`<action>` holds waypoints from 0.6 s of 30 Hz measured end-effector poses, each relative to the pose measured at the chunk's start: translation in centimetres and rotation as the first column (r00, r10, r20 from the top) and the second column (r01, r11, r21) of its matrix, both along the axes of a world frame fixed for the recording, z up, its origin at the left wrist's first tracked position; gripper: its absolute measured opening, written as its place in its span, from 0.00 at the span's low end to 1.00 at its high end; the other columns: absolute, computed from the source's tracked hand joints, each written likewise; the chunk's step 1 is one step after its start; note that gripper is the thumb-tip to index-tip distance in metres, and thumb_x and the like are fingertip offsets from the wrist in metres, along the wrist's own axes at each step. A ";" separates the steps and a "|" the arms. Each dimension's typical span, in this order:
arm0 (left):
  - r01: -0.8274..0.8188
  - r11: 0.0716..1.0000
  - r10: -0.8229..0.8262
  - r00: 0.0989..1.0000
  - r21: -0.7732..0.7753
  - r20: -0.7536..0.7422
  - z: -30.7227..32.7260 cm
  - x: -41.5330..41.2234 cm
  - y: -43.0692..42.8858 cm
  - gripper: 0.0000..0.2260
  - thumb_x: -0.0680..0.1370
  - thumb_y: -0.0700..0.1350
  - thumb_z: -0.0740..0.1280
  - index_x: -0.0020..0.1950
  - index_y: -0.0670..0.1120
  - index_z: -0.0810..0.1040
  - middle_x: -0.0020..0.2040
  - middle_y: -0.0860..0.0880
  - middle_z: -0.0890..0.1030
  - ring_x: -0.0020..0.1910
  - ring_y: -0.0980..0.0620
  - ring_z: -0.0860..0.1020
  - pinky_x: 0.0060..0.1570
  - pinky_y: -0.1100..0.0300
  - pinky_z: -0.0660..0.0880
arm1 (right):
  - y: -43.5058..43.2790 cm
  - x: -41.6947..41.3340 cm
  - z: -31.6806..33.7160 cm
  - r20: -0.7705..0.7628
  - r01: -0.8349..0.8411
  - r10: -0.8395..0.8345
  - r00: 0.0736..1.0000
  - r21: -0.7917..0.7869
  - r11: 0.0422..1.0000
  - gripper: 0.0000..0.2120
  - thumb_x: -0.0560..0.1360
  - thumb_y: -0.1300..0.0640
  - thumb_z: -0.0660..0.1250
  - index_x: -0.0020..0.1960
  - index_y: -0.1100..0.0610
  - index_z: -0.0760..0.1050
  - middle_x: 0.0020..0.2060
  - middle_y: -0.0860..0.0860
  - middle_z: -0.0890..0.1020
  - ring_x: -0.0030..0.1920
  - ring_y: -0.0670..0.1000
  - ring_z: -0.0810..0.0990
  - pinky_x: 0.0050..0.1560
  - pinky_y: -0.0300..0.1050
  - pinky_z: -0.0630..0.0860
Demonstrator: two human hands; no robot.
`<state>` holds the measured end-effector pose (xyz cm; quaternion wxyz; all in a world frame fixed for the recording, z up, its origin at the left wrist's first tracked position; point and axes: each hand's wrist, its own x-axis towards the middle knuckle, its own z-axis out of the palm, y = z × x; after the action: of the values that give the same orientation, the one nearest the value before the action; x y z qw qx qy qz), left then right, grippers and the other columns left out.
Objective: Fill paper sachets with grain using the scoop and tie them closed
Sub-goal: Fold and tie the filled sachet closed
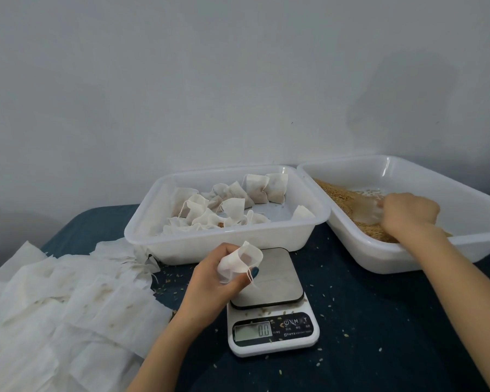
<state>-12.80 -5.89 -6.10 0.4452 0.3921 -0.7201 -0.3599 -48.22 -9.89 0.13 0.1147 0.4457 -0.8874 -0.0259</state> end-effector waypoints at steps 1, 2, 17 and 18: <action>0.000 1.000 0.000 1.000 0.003 -0.004 0.0 0.0 0.0 0.09 0.70 0.53 0.72 0.48 0.58 0.77 0.41 0.57 0.81 0.37 0.63 0.75 0.39 0.73 0.70 | 0.1 0.2 -0.1 -0.016 -0.033 0.033 0.999 -0.001 0.999 0.14 0.78 0.57 0.63 0.63 0.49 0.77 0.52 0.50 0.80 0.53 0.54 0.80 0.46 0.43 0.70; 0.000 1.000 0.000 1.000 0.004 -0.007 0.0 0.0 0.0 0.09 0.70 0.55 0.72 0.48 0.58 0.77 0.41 0.57 0.81 0.37 0.63 0.75 0.39 0.73 0.70 | 0.1 0.3 -0.2 -0.026 -0.068 0.067 0.997 -0.007 0.998 0.14 0.78 0.57 0.63 0.62 0.48 0.78 0.52 0.50 0.81 0.52 0.54 0.80 0.46 0.42 0.70; -0.004 1.000 0.004 1.000 -0.002 0.001 0.0 -0.1 0.2 0.10 0.69 0.58 0.70 0.49 0.60 0.77 0.43 0.57 0.82 0.38 0.64 0.76 0.38 0.73 0.71 | 0.8 -1.5 -0.9 0.428 0.024 0.067 0.901 -0.205 0.979 0.13 0.79 0.47 0.63 0.55 0.54 0.81 0.41 0.51 0.79 0.35 0.51 0.72 0.33 0.41 0.64; -0.006 1.000 0.006 1.000 0.001 -0.002 0.0 -0.1 0.1 0.10 0.69 0.58 0.70 0.49 0.60 0.77 0.43 0.57 0.82 0.38 0.64 0.76 0.38 0.74 0.70 | 0.9 -1.5 -1.0 0.418 0.049 0.048 0.907 -0.219 0.974 0.13 0.79 0.47 0.63 0.54 0.54 0.81 0.40 0.51 0.78 0.34 0.51 0.71 0.32 0.41 0.63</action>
<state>-12.91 -5.74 -6.06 0.4469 0.3942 -0.7181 -0.3593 -49.72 -9.01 -0.83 -0.0294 0.4247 -0.8885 0.1713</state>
